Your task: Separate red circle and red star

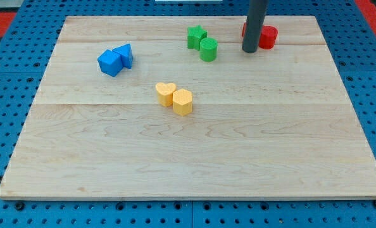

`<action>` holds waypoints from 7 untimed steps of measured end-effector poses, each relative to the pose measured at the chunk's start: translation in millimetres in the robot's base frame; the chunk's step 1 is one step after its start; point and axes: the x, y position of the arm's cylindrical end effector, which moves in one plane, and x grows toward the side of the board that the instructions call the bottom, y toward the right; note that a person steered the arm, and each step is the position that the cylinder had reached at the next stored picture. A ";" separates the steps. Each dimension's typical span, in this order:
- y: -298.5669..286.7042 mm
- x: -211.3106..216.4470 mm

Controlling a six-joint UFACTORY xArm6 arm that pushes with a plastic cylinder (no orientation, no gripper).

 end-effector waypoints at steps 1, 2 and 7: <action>43.8 33.3; 109.6 -1.0; -23.1 -36.1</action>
